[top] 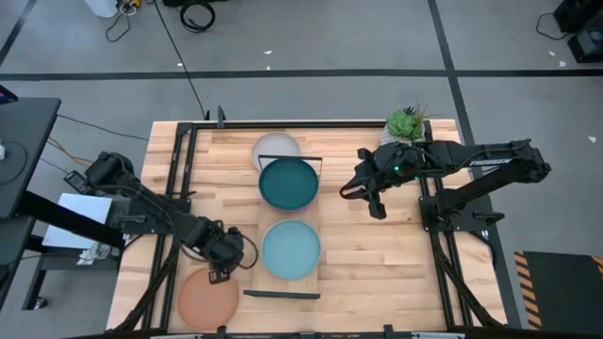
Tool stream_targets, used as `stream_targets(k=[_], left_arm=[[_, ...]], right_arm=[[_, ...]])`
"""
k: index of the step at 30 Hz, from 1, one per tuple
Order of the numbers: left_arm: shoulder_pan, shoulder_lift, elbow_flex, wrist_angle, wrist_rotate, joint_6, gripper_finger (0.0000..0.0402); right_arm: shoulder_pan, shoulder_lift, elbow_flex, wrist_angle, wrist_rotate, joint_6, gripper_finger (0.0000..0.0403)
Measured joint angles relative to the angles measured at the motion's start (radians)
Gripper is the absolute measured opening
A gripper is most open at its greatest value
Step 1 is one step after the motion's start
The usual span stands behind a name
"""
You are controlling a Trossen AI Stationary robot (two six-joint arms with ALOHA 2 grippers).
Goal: Place and stack plates onto a shelf
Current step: Stack the brown plate on top of the light blue plate on the shelf
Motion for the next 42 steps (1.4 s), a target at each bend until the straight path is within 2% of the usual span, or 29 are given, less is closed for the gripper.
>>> stream_targets(k=[9, 14, 21, 24, 28, 29, 33, 37, 42], left_arm=[[-0.123, 0.009, -0.073, 0.085, -0.029, -0.009, 0.0115], [-0.151, 0.009, -0.102, 0.124, -0.056, -0.02, 0.0114], [-0.16, 0.018, -0.166, 0.202, -0.035, -0.013, 0.0112], [-0.161, 0.045, -0.167, 0.204, -0.02, 0.035, 0.0093], [-0.161, 0.077, -0.163, 0.208, 0.02, 0.091, 0.0023], [-0.16, 0.079, -0.162, 0.205, 0.032, 0.096, 0.0016], [-0.158, 0.071, -0.137, 0.138, 0.034, 0.127, 0.0015], [-0.158, 0.034, -0.06, 0.031, 0.027, 0.224, 0.0015], [-0.143, -0.025, 0.097, -0.213, -0.016, 0.283, 0.0015]], right_arm=[[-0.001, 0.0, 0.0, 0.002, 0.0, 0.0, 0.0098], [-0.001, 0.0, 0.0, 0.003, 0.0, 0.008, 0.0098], [-0.001, 0.0, 0.0, 0.0, -0.001, 0.011, 0.0098], [-0.001, 0.0, 0.0, 0.0, -0.001, 0.011, 0.0098], [-0.001, 0.0, 0.0, -0.004, -0.001, 0.02, 0.0098], [-0.001, 0.0, 0.0, -0.004, -0.001, 0.02, 0.0098], [-0.001, 0.0, 0.0, -0.004, -0.001, 0.02, 0.0098], [-0.001, 0.0, 0.0, -0.004, 0.001, 0.026, 0.0098], [-0.001, 0.0, 0.0, -0.004, 0.004, 0.027, 0.0098]])
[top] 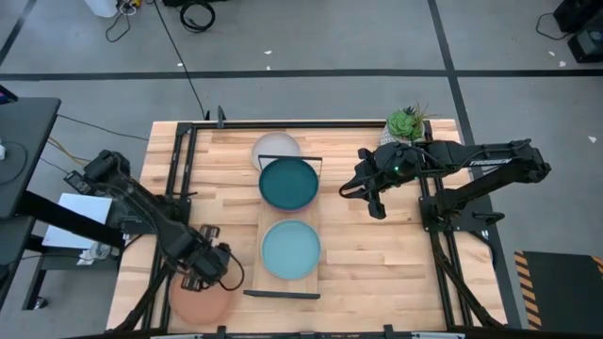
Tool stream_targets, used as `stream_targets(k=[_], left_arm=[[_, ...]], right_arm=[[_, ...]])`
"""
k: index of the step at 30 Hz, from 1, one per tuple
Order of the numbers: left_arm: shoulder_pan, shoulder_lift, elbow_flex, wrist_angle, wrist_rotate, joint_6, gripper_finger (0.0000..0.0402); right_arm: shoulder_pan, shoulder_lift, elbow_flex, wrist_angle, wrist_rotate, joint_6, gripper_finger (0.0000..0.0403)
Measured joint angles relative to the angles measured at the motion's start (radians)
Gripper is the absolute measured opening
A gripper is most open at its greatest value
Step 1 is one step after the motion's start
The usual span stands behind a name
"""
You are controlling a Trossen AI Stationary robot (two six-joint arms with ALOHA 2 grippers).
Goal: Place and stack plates onto a shelf
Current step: Stack the brown plate on top of the light blue plate on the shelf
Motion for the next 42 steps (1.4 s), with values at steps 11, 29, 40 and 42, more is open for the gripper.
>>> stream_targets(k=[11, 29, 40, 42], left_arm=[[0.218, -0.131, 0.251, -0.24, -0.335, -0.126, 0.0015], [0.594, 0.059, 0.179, 0.276, -0.091, -0.098, 0.0019], [0.587, 0.164, 0.179, 0.331, 0.003, 0.012, 0.0099], [0.589, 0.15, 0.179, 0.328, 0.015, 0.048, 0.0111]], right_arm=[[0.0, 0.0, 0.0, 0.0, 0.003, 0.009, 0.0098], [0.0, 0.0, 0.0, -0.017, 0.004, 0.002, 0.0098], [0.001, -0.002, -0.02, 0.004, 0.004, 0.022, 0.0098], [0.006, -0.002, -0.074, 0.053, 0.004, 0.013, 0.0098]])
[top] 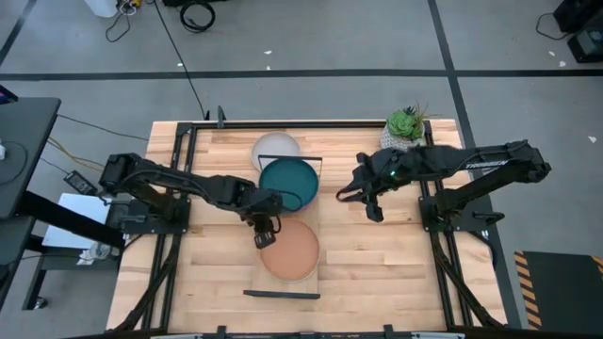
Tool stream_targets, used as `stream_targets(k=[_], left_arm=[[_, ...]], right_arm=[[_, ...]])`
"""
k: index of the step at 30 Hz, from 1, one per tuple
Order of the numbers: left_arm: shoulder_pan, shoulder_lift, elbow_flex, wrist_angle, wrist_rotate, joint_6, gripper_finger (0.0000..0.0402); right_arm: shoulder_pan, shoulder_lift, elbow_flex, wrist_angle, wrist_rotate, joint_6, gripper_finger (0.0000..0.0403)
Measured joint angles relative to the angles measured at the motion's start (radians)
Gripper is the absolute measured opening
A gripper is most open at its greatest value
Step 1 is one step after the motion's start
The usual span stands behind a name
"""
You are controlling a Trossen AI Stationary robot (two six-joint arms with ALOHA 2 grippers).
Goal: Place and stack plates onto a shelf
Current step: Stack the brown plate on top of the light blue plate on the shelf
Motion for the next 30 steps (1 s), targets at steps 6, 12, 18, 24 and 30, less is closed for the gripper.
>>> stream_targets(k=[6, 12, 18, 24, 30], left_arm=[[-0.031, -0.035, 0.001, 0.021, -0.002, 0.121, 0.0116], [-0.058, -0.062, 0.0, 0.003, -0.01, 0.186, 0.0116], [-0.069, -0.082, 0.001, 0.05, -0.079, 0.216, 0.0116], [-0.068, -0.014, 0.0, 0.079, -0.13, 0.239, 0.0116], [-0.068, 0.067, 0.0, 0.064, -0.132, 0.242, 0.0116]], right_arm=[[0.034, 0.002, -0.201, 0.237, 0.0, 0.04, 0.0098], [0.13, 0.021, -0.401, 0.525, 0.033, 0.045, 0.0097], [0.228, 0.131, -0.495, 0.77, 0.118, 0.019, 0.0096], [0.295, 0.296, -0.493, 0.917, 0.18, 0.009, 0.0096], [0.355, 0.388, -0.492, 1.081, 0.233, -0.037, 0.0096]])
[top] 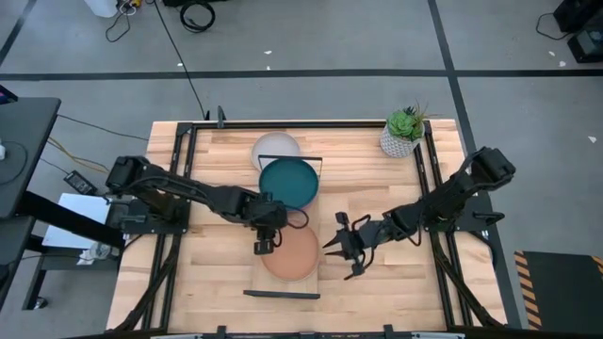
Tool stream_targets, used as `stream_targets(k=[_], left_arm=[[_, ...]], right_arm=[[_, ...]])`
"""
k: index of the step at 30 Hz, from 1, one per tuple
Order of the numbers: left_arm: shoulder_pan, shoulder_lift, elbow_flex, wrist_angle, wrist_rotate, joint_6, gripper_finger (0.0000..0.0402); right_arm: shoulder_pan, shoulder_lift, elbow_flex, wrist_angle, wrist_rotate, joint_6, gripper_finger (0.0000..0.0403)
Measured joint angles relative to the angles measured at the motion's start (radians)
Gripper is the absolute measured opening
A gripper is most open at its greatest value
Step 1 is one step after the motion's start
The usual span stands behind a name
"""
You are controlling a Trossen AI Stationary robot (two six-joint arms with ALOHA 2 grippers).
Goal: Place and stack plates onto a shelf
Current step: Stack the brown plate on top of the light blue plate on the shelf, then stack the gray plate on top of the brown plate on the shelf
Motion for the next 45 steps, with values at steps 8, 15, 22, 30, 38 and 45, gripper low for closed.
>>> stream_targets(k=[8, 15, 22, 30, 38, 45], left_arm=[[0.0, 0.002, 0.0, 0.013, 0.027, 0.04, 0.0116], [0.0, -0.112, 0.001, -0.013, 0.039, 0.054, 0.0116], [0.043, -0.229, -0.075, -0.021, -0.032, 0.094, 0.0116], [0.18, -0.389, -0.309, 0.021, -0.096, 0.093, 0.0116], [0.46, -0.403, -0.353, 0.036, -0.133, 0.079, 0.0116], [0.792, -0.335, -0.355, 0.132, -0.09, 0.04, 0.0116]], right_arm=[[0.009, 0.037, 0.0, 0.06, -0.001, -0.011, 0.0096], [0.012, 0.083, 0.001, 0.178, -0.003, -0.093, 0.0096], [0.017, 0.058, -0.001, 0.145, 0.049, -0.09, 0.0096], [0.035, -0.047, 0.0, 0.015, 0.055, -0.079, 0.0096], [0.035, -0.162, -0.004, -0.08, 0.108, -0.045, 0.0096], [0.046, -0.179, -0.004, -0.113, 0.107, -0.045, 0.0096]])
